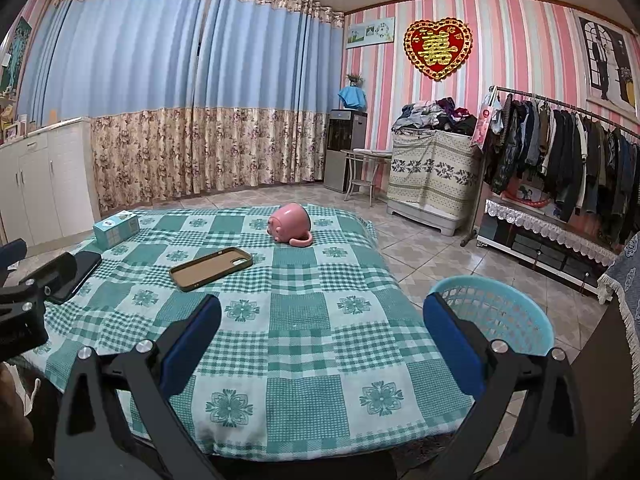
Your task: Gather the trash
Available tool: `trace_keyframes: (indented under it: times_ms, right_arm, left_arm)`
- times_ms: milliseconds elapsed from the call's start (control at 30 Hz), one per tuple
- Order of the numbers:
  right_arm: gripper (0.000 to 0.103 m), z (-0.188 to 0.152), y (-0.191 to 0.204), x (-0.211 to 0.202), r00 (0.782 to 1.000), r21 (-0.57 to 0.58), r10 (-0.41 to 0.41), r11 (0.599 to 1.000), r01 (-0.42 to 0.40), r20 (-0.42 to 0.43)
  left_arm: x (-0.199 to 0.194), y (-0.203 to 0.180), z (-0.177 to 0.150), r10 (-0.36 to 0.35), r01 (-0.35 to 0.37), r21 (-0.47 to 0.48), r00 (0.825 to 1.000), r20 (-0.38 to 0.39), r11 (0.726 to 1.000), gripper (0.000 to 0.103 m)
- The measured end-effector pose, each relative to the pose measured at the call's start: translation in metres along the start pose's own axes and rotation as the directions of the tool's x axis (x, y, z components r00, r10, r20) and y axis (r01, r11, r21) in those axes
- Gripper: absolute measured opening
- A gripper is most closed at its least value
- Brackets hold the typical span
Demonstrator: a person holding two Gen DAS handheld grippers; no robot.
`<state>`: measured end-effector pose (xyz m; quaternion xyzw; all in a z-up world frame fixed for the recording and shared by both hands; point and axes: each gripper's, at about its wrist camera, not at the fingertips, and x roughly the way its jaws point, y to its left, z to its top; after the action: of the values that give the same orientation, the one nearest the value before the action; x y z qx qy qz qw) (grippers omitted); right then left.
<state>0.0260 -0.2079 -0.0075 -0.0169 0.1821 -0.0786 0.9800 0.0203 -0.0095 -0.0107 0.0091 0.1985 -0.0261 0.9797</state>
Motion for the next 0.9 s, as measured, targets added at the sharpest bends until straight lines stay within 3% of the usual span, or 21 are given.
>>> trace_keyframes:
  times_ms: [900]
  right_arm:
    - [0.099, -0.0031, -0.0014, 0.0026, 1.0, 0.005, 0.0, 1.0, 0.0, -0.007]
  left_arm:
    - [-0.001, 0.0, 0.0009, -0.003, 0.003, 0.001, 1.0, 0.004, 1.0, 0.098]
